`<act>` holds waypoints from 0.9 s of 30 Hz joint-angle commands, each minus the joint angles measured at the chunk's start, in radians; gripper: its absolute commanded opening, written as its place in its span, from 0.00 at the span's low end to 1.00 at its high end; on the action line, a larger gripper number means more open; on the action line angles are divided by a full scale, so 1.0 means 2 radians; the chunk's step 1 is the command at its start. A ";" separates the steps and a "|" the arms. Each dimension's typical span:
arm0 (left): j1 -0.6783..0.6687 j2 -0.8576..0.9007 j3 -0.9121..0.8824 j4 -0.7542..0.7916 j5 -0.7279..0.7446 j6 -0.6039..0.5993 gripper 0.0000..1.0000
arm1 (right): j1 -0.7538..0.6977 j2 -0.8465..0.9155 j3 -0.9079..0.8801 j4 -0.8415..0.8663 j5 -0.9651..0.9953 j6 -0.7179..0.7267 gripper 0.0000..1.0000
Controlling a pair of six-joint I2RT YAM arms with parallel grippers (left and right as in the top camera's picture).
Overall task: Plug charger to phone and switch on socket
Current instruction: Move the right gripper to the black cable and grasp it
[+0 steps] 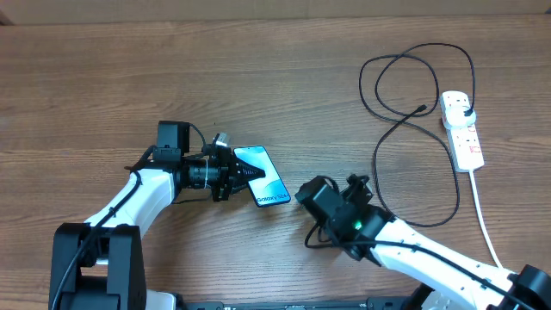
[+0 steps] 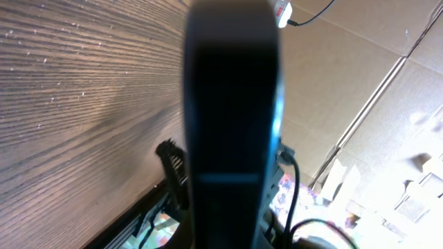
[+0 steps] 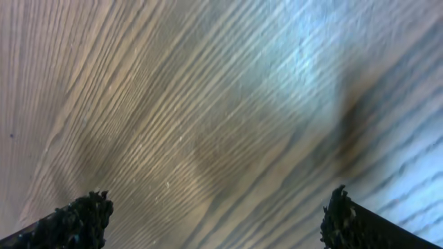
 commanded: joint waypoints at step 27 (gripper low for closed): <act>0.003 -0.003 0.007 0.002 0.028 0.019 0.04 | -0.379 0.031 0.123 -0.067 -0.084 -0.357 0.70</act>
